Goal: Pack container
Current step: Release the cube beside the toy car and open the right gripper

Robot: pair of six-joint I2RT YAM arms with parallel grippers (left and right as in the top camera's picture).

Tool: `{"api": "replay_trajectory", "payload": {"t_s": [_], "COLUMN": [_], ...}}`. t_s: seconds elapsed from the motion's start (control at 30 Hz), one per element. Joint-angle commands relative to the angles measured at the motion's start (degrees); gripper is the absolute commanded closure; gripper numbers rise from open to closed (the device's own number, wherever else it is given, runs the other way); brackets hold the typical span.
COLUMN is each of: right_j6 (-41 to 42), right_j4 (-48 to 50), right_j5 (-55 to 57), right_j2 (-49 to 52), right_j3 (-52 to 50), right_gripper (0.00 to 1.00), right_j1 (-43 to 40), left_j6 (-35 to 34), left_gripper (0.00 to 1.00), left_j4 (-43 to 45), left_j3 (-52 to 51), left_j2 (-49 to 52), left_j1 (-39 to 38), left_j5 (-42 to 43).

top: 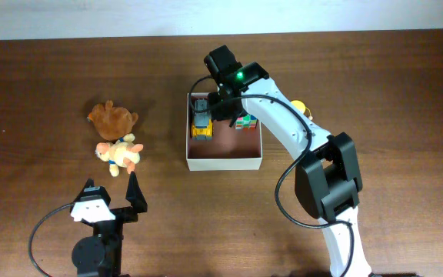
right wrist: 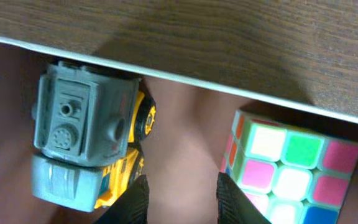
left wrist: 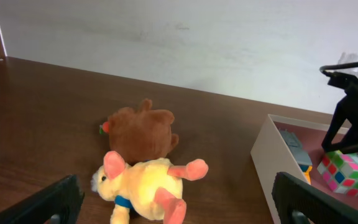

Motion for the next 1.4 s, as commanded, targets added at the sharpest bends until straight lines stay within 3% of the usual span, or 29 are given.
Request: {"api": "replay_trajectory", "payload": {"t_s": [0.0,1.03,1.23,1.37], "right_j6": [0.0,-5.6,-7.1,-8.2], "right_j4": [1.7,1.8,-2.1,-10.5], "right_j5": [0.2,2.9,1.8,1.1], "right_j2": [0.4,2.2,1.2,0.9], "right_j3": [-1.5,-1.7,4.2,14.3], "right_gripper": [0.70,0.68,0.64,0.61], "right_j1": [0.4,-2.3,-0.3,0.7], "left_j6": [1.2,1.2,1.2,1.2], "left_gripper": [0.01,0.01,0.01,0.01], "left_j4": [0.0,0.0,0.0,0.0], "left_j3": [-0.4,-0.4,-0.4,-0.4], "left_j2": [-0.5,-0.5,-0.5,-0.5], "left_j1": [0.0,0.0,0.0,0.0], "left_j5": [0.2,0.2,0.2,0.2]}}
